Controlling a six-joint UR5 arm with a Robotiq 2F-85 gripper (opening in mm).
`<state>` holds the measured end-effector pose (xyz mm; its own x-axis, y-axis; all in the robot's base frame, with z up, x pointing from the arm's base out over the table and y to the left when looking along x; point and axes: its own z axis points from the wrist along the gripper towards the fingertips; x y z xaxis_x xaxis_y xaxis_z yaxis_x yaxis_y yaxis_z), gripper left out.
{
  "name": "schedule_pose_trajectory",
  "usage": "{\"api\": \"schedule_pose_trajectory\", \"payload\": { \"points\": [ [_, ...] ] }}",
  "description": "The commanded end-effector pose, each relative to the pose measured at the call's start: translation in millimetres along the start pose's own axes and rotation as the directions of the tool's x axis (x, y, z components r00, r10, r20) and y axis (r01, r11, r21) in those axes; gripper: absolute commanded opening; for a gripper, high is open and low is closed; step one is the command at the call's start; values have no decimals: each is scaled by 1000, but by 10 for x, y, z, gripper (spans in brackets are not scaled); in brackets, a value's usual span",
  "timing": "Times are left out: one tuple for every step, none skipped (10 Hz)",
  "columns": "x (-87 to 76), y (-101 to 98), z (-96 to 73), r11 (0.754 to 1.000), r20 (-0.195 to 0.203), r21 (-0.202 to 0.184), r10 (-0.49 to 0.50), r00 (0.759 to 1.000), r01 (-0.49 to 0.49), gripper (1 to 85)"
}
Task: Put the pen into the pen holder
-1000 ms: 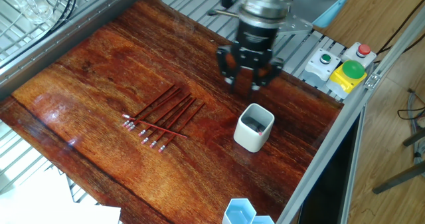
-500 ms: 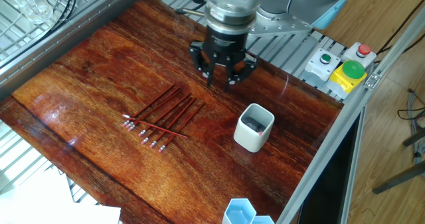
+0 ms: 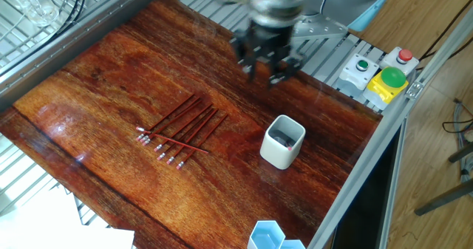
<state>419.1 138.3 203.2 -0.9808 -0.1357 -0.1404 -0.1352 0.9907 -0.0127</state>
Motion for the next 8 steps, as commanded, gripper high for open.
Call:
{"api": "schedule_pose_trajectory", "payload": {
  "points": [
    [108, -71, -3, 996, 16, 31, 79, 997, -80, 377],
    [-6, -254, 57, 998, 7, 29, 59, 998, -59, 383],
    [19, -195, 58, 1000, -4, 7, 24, 1000, -24, 393],
    [23, -99, 57, 999, -5, -30, -22, 1000, 22, 410],
    [64, -69, 55, 998, -19, -43, -52, 998, 51, 417],
    [83, -66, 54, 999, -27, -43, -25, 999, 23, 413],
    [122, -40, 52, 997, -46, -50, 52, 998, -54, 443],
    [178, -141, 52, 992, -67, -6, 125, 990, -125, 433]
  ]
}}
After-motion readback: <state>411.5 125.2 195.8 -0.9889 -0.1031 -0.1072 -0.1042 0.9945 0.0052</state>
